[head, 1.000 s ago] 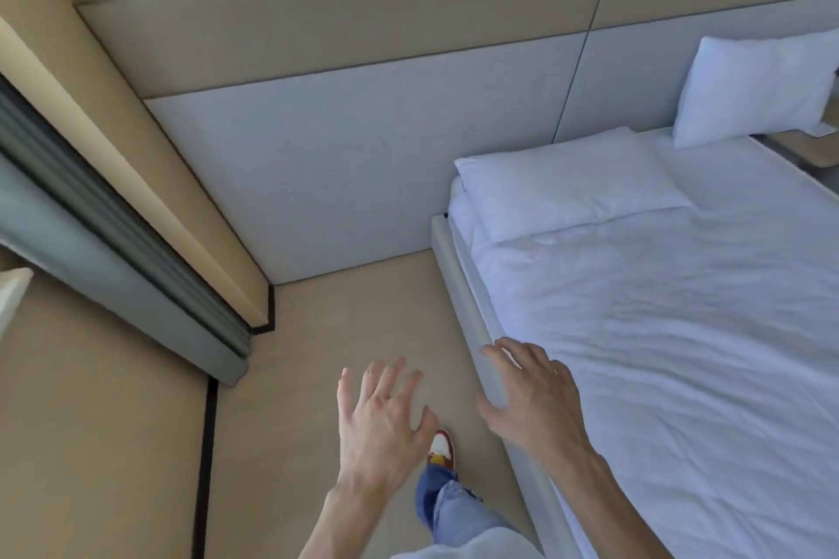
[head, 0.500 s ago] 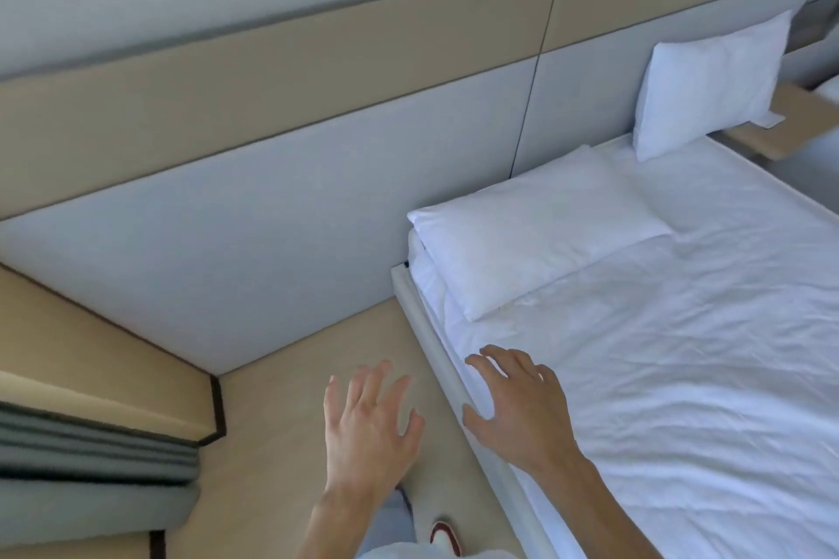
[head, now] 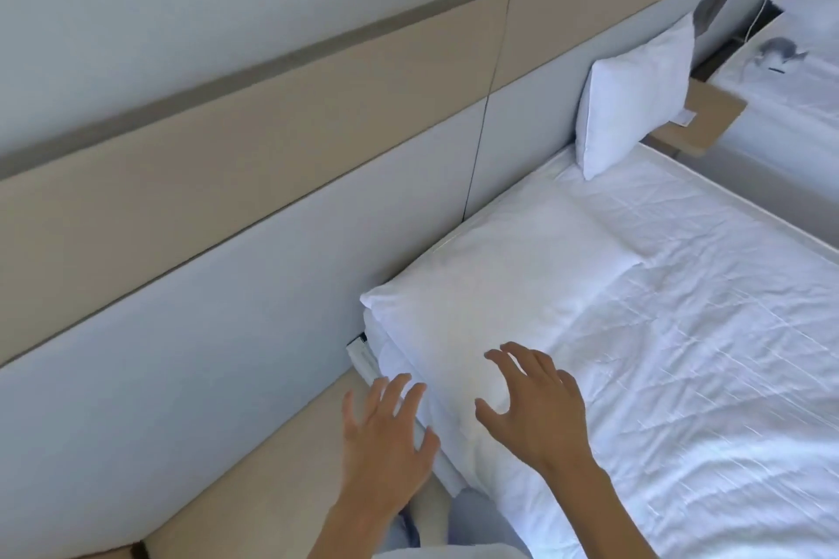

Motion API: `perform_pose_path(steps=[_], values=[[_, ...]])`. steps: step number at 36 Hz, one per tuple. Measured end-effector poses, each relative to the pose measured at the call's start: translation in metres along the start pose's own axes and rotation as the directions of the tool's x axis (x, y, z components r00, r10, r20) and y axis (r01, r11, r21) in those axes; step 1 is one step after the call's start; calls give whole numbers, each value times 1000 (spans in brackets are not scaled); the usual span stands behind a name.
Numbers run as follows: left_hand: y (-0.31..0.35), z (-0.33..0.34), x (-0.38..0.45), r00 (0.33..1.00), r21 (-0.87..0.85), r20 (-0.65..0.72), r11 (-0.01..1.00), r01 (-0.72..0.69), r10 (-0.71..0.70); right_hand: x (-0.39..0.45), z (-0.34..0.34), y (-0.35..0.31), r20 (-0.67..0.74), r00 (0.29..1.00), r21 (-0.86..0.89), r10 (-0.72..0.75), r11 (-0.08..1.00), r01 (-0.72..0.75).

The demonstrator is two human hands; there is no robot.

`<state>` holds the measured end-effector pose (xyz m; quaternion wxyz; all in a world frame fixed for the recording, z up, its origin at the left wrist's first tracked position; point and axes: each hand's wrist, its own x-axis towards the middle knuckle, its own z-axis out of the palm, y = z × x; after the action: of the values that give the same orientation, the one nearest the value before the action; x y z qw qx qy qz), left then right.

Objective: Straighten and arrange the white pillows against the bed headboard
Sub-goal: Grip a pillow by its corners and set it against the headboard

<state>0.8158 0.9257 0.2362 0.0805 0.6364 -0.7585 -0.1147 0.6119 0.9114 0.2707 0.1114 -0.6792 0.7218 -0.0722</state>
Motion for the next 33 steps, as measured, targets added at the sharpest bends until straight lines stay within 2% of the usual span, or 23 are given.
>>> perform_pose_path(steps=[7,13,19,24,33], values=[[-14,-6,90,999,24,10,998,-53,52,77,-8,3,22,999,-30,34,999,-34],[-14,0,157,1000,9,-8,1000,12,-12,147,-10,25,78,997,-50,27,999,-23],[-14,33,231,993,-41,-4,992,115,-116,228,5,57,98,995,-43,7,999,-2],[-5,62,288,987,-93,54,984,153,-149,289,25,84,129,992,-49,3,999,4],[-17,137,386,976,-224,140,955,195,-166,400,62,138,296,955,-53,-32,997,50]])
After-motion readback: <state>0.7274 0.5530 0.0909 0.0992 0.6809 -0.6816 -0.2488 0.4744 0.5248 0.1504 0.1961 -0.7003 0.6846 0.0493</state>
